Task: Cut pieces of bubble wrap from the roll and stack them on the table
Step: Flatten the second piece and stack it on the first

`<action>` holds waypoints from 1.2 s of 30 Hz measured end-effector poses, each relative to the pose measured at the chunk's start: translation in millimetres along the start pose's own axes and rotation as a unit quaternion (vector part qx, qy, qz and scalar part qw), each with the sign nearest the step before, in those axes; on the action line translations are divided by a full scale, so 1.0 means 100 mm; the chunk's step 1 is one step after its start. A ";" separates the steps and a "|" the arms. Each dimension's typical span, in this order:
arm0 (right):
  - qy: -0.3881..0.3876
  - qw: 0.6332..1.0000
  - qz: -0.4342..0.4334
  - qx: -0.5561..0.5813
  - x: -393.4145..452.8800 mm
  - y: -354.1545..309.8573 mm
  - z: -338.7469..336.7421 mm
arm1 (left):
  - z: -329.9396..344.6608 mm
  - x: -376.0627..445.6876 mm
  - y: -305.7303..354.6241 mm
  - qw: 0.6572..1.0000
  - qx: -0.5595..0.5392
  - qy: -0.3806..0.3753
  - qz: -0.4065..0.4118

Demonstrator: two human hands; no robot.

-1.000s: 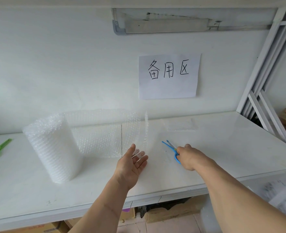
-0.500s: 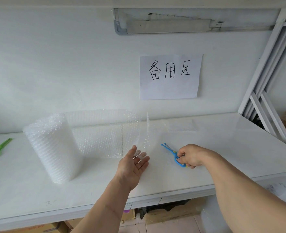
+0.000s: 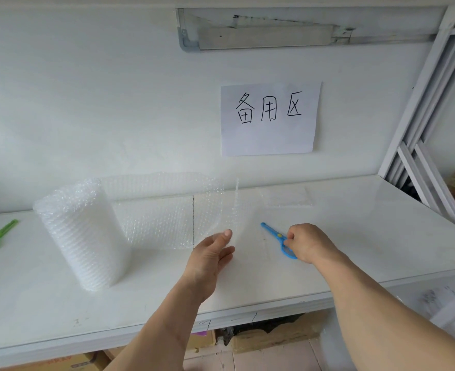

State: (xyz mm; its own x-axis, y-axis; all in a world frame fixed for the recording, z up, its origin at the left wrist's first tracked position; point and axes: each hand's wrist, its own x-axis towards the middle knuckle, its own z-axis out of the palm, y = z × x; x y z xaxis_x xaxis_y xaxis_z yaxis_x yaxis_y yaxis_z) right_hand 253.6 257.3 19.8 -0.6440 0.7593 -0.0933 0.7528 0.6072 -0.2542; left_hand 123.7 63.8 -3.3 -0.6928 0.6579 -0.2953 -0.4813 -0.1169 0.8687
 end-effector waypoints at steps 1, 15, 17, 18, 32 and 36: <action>0.035 0.999 -0.006 0.005 -0.02 -0.03 0.02 | 0.00 0.00 0.00 0.999 0.035 0.010 0.007; 0.017 0.976 -0.209 0.065 -0.42 -0.17 0.57 | -0.02 -0.14 0.12 0.960 0.262 0.069 0.072; 0.046 0.974 -0.207 0.075 -0.40 -0.15 0.60 | -0.06 -0.14 0.12 0.960 0.259 0.047 0.098; 0.059 0.973 -0.205 0.086 -0.41 -0.15 0.61 | -0.09 -0.14 0.13 0.961 0.252 0.031 0.110; 0.165 0.943 -0.237 0.168 -0.48 -0.11 0.61 | -0.63 0.08 0.26 0.860 0.464 -0.186 0.099; 0.178 0.933 -0.243 0.196 -0.48 -0.11 0.60 | -0.65 0.09 0.32 0.825 0.520 -0.190 0.111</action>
State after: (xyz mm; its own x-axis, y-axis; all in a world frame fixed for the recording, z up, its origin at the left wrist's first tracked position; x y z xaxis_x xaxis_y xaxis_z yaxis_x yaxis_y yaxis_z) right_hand 267.7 200.0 -30.9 -0.7576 0.4882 0.4333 0.2306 0.8212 -0.5220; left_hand 67.0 17.9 -4.1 -0.3888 0.9150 -0.1080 0.4941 0.3060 0.8138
